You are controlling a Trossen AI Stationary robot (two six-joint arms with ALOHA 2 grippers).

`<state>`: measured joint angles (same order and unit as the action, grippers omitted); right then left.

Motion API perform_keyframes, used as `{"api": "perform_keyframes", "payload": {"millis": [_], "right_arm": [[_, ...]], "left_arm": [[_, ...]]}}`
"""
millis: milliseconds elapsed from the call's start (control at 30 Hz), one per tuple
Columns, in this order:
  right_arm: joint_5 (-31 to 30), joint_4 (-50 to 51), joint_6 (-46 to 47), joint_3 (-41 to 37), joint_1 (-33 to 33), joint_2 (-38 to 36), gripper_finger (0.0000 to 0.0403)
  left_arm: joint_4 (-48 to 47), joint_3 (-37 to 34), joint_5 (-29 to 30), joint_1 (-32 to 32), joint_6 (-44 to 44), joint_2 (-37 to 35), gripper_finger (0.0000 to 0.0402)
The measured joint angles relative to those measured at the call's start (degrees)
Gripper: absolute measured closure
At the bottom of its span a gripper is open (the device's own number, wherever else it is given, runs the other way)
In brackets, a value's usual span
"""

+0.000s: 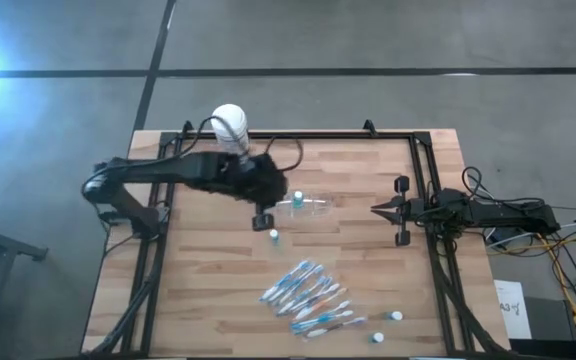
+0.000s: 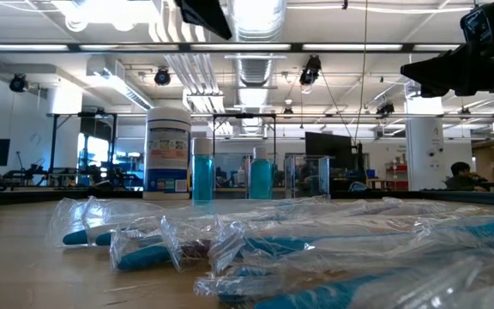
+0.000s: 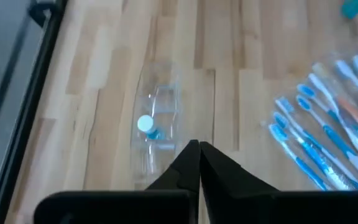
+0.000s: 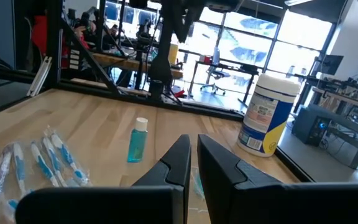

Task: Pick & Place toothbrushing station
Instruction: Put the mouthwash into the transparent organizer

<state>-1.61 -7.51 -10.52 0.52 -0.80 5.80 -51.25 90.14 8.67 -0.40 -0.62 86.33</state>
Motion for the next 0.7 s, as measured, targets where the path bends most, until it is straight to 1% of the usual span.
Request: {"api": "perform_keyframes", "payload": {"millis": [67, 100, 200, 233, 333, 500, 600, 700], "right_arm": [[0.0, -0.02, 0.0, 0.01, 0.0, 0.02, 0.0374], [0.0, -0.01, 0.0, 0.01, 0.0, 0.0, 0.0374], [0.0, -0.02, 0.02, 0.01, 0.0, -0.02, 0.0374], [0.0, -0.02, 0.01, 0.01, 0.0, -0.02, 0.0374], [0.0, -0.02, 0.0, -0.01, 0.0, -0.02, 0.0374], [-0.02, -0.05, 0.0, 0.01, 0.02, -0.02, 0.0374], [-0.02, -0.09, 0.0, 0.01, 0.02, -0.01, 0.0374], [-0.02, -0.11, 0.0, 0.01, 0.02, 0.0, 0.0374]], "left_arm": [[6.51, -7.2, -0.48, -0.44, 0.68, -4.78, 0.0393], [10.69, -11.36, -1.93, -0.49, 1.27, -7.28, 0.0392], [23.84, -24.43, -8.85, -0.07, 1.28, -14.1, 0.0397], [27.66, -28.43, -9.98, 0.06, 0.74, -15.91, 0.0398], [37.68, -39.92, -10.23, 0.06, -0.85, -21.45, 0.0395], [53.9, -55.93, -8.73, -0.39, -3.1, -29.97, 0.0399], [66.43, -64.85, -8.68, -0.46, -4.03, -33.86, 0.0398], [76.52, -72.24, -8.6, -0.46, -4.24, -36.33, 0.0399]]}}
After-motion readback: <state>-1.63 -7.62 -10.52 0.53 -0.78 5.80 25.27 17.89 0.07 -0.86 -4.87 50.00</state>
